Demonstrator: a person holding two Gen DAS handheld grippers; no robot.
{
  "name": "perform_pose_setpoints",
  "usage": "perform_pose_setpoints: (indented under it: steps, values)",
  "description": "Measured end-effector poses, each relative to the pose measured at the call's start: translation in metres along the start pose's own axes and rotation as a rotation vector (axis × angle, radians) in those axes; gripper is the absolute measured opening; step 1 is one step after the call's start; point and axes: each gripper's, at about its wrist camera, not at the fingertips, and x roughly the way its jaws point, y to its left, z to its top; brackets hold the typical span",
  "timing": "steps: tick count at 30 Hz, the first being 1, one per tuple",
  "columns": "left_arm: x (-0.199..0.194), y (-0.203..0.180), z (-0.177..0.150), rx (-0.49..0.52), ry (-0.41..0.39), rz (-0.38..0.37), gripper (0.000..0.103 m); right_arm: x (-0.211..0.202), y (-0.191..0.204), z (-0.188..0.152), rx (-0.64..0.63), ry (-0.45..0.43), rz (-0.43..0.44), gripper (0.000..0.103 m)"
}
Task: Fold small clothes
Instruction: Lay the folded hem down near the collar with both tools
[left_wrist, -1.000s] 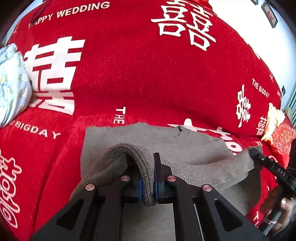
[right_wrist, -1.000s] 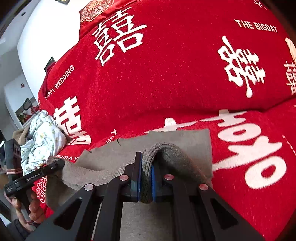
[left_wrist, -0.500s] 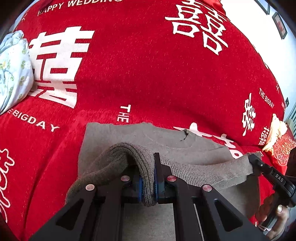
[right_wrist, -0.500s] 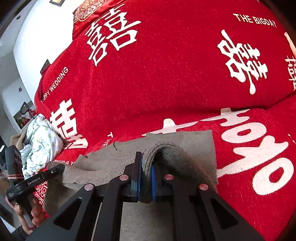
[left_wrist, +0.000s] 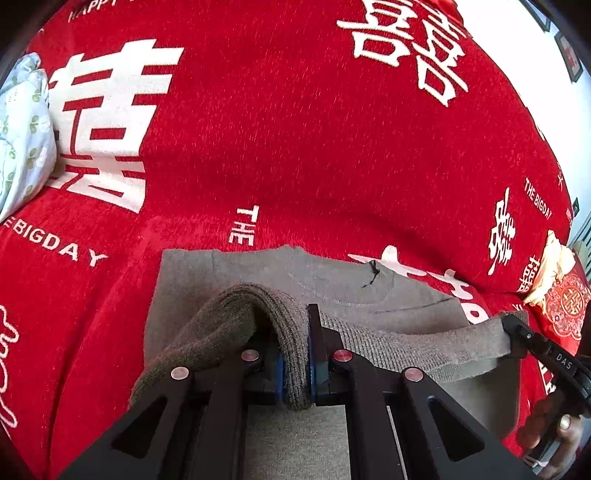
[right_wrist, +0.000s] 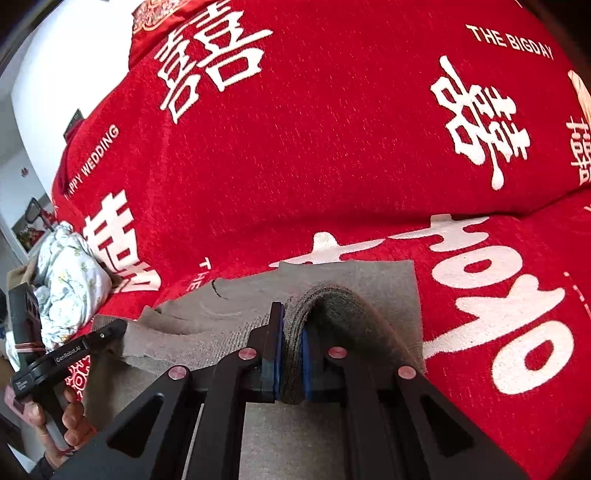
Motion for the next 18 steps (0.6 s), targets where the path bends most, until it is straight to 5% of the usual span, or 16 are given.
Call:
perform_pose_setpoints:
  steps: [11, 18]
  values:
    - [0.001, -0.001, 0.027, -0.001, 0.063, -0.061, 0.010, 0.006, 0.016, 0.021, -0.009, 0.055, -0.105, 0.009]
    - [0.005, -0.017, 0.026, 0.102, 0.032, -0.004, 0.010, 0.011, 0.008, 0.027, 0.043, 0.076, -0.147, 0.009]
